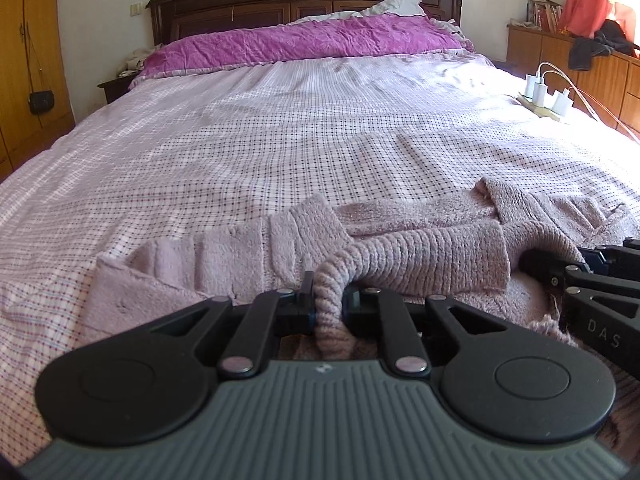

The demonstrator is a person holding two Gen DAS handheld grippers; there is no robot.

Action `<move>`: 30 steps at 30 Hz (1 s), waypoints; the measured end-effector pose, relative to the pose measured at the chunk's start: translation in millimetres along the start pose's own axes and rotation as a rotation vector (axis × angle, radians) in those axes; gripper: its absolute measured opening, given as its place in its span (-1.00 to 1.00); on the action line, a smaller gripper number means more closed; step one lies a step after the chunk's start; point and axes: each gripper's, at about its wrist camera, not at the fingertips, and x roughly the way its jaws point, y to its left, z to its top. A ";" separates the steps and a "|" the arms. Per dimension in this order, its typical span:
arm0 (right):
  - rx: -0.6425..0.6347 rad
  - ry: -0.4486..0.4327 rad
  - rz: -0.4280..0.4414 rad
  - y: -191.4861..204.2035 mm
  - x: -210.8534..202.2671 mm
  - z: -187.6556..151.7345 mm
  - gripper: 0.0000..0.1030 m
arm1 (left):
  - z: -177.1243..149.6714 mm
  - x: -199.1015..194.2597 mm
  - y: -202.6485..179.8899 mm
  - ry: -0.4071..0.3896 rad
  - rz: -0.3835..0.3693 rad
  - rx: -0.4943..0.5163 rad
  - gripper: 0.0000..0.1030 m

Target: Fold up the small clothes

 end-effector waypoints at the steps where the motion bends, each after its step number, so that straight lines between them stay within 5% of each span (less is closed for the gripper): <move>1: 0.007 -0.004 0.007 -1.2 -0.8 0.0 -0.51 | 1.0 -3.4 -0.5 0.002 -0.002 0.005 -0.71; 6: 0.046 -0.024 0.059 -15.1 -38.4 6.5 -0.33 | 10.0 -30.7 3.0 0.008 -0.019 0.009 -0.41; 11: 0.046 -0.073 0.070 -25.7 -87.9 3.1 0.08 | 11.6 -67.8 7.1 -0.034 -0.004 0.001 0.19; 20: 0.004 -0.063 0.144 -21.8 -142.6 -30.9 0.29 | -10.4 -118.5 -6.9 -0.054 -0.032 0.076 0.20; 30: -0.142 -0.009 0.195 8.1 -137.9 -50.6 0.30 | -42.9 -112.2 -31.1 0.009 -0.112 0.207 0.20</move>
